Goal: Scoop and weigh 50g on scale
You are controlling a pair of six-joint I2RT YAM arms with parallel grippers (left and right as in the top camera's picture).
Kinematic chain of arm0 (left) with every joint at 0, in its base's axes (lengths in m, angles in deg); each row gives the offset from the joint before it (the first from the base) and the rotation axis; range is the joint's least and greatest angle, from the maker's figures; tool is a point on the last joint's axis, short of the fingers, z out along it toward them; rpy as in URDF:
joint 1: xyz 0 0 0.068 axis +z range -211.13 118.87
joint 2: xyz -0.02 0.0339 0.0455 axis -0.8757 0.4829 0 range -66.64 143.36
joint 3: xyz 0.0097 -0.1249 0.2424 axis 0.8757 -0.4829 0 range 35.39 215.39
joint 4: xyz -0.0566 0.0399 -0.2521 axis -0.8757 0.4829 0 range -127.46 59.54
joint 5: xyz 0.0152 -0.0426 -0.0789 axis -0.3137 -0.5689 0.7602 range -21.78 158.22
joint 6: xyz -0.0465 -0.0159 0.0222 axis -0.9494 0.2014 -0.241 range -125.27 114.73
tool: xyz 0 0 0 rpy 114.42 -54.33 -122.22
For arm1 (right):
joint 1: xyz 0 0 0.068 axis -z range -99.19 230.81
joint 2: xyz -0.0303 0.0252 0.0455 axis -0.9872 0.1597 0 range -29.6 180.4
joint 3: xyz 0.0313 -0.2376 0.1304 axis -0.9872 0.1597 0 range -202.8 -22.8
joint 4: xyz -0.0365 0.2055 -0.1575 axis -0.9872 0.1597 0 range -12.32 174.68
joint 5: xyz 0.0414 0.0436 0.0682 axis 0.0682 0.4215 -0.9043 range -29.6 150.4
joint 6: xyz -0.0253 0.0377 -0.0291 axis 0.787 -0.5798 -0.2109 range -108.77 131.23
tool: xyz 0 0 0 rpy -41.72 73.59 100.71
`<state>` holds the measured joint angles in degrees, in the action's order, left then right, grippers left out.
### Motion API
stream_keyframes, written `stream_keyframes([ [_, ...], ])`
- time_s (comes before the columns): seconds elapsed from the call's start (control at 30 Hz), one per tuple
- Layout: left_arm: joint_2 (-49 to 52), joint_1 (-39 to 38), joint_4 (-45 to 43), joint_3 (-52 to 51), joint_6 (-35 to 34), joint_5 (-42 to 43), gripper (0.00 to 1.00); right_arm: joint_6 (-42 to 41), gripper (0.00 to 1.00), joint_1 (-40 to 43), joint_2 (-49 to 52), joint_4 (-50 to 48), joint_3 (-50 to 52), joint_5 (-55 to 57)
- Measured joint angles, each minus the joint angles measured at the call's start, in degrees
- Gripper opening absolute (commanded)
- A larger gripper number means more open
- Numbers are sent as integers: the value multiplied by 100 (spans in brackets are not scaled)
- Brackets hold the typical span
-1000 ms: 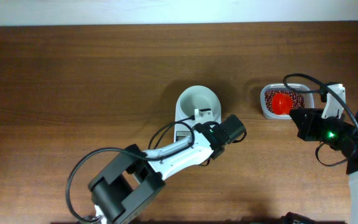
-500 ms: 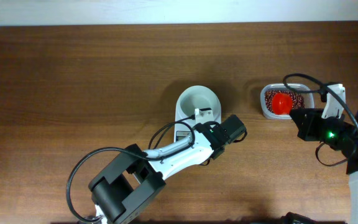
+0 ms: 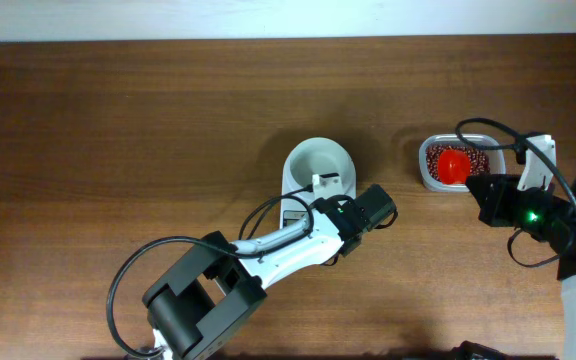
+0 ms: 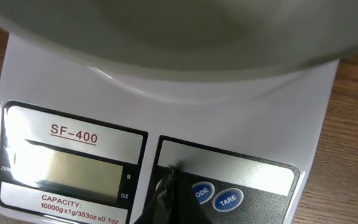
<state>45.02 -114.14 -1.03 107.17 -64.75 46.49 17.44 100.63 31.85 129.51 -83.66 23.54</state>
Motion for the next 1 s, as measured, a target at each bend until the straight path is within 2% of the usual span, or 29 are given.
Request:
stream_keyframes([
  [0.27,17,11,15,0,-127,7,0,-2,4,0,0,50,0,0],
  [0.53,-13,15,470,7,-317,48,0,2,4,0,0,125,0,2],
  [0.63,-55,15,546,15,-50,275,0,2,4,0,0,125,0,2],
  [0.67,-144,15,887,61,308,492,0,0,4,0,0,125,0,2],
  [0.7,-332,15,1045,105,485,553,6,0,4,0,0,125,0,2],
  [0.73,-597,44,1231,111,885,627,28,0,4,0,0,125,0,2],
  [0.8,-1631,245,1528,136,1823,693,97,0,4,0,0,125,0,2],
  [0.9,-3595,844,2039,348,3206,662,99,2,4,0,0,122,0,2],
  [1.0,-4448,1191,2509,376,3620,570,99,0,4,0,0,120,0,2],
])
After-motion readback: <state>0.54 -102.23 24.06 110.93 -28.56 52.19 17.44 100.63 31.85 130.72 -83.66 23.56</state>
